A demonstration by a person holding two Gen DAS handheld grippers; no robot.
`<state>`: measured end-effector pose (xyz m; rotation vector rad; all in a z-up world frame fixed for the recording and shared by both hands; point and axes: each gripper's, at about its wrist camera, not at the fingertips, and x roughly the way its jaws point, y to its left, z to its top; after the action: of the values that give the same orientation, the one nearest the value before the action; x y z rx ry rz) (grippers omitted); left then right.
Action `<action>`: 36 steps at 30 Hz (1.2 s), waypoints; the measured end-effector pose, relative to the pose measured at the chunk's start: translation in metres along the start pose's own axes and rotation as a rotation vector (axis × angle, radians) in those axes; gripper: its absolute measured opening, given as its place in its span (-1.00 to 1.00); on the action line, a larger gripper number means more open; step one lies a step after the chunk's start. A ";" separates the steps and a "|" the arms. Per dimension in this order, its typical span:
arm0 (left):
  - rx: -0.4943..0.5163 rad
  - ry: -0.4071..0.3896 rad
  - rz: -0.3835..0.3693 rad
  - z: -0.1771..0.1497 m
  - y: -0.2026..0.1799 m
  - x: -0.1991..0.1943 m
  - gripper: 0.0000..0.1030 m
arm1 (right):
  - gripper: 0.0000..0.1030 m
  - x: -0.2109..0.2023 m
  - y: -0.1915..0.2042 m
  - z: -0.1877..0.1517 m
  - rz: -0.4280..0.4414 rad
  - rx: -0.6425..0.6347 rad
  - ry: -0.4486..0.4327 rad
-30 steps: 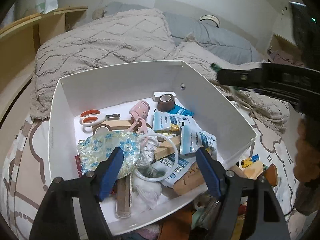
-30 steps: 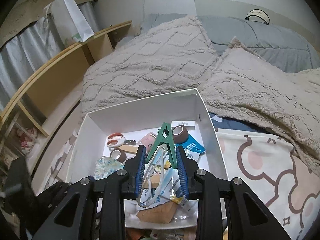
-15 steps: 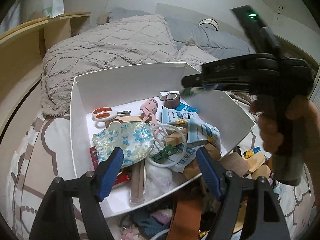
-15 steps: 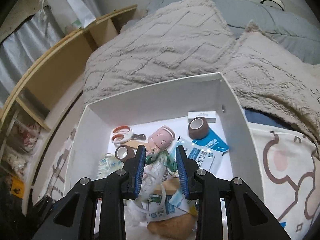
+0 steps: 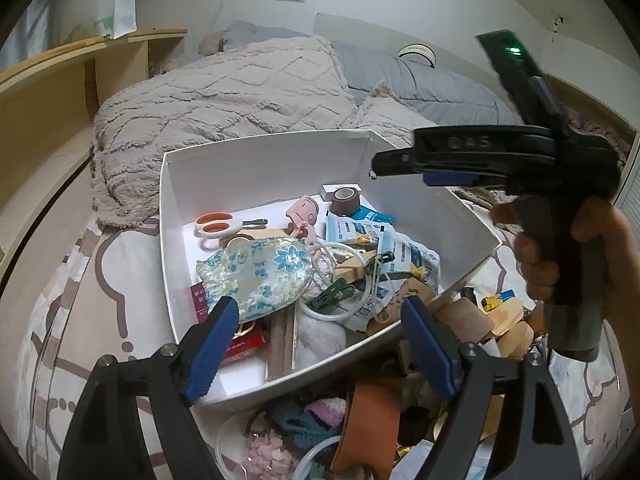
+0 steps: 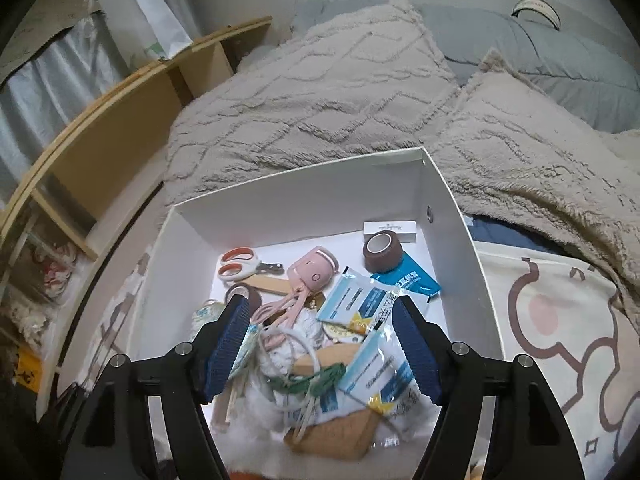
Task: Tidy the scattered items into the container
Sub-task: 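Lower both clothespins into the white box and open both tools, then withdraw both tools from the box back toward the pile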
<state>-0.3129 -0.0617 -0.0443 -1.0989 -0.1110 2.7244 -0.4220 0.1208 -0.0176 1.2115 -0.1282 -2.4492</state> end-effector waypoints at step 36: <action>0.098 -0.141 -0.011 -0.035 -0.052 -0.136 1.00 | 1.00 -0.175 0.044 -0.119 -0.078 -0.157 -0.172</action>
<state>-0.1849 -0.0400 0.0299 -0.8774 -0.0039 2.7630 -0.2203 0.1612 0.0500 0.9565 0.0642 -2.5741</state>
